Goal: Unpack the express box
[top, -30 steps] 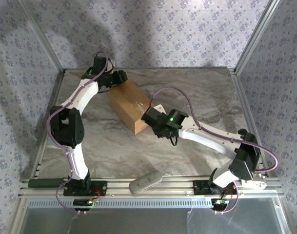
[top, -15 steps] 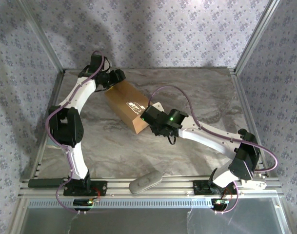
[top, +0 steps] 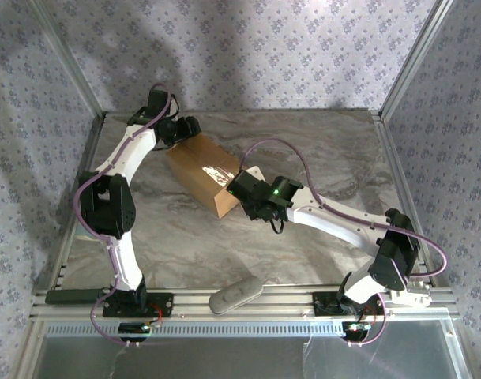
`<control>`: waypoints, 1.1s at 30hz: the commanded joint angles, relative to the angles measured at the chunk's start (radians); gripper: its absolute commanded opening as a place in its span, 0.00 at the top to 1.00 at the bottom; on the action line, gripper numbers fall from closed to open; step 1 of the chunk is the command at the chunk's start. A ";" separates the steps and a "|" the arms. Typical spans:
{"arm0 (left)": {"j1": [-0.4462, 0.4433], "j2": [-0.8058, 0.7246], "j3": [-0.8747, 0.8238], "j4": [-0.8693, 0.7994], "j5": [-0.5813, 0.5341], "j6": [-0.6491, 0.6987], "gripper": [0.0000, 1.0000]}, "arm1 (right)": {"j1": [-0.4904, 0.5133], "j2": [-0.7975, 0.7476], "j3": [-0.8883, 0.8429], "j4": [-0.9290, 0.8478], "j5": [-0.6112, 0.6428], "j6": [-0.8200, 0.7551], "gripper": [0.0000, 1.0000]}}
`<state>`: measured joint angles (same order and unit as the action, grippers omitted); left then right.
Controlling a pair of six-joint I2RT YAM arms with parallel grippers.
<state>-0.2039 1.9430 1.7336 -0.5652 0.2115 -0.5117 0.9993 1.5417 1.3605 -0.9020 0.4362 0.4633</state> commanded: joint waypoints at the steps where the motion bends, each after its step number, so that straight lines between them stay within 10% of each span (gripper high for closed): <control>1: -0.002 -0.039 0.026 -0.044 -0.062 0.037 0.34 | -0.003 0.003 0.029 0.019 0.011 0.023 1.00; 13: -0.002 -0.049 0.022 0.018 0.106 0.031 0.24 | -0.001 0.004 0.020 0.023 0.010 0.027 1.00; 33: -0.020 -0.215 -0.128 0.121 -0.235 0.055 0.25 | -0.001 0.003 0.012 0.028 0.012 0.030 1.00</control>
<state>-0.2192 1.7958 1.6260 -0.4820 0.0490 -0.4549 0.9993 1.5455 1.3602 -0.8967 0.4301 0.4671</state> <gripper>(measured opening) 0.760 0.365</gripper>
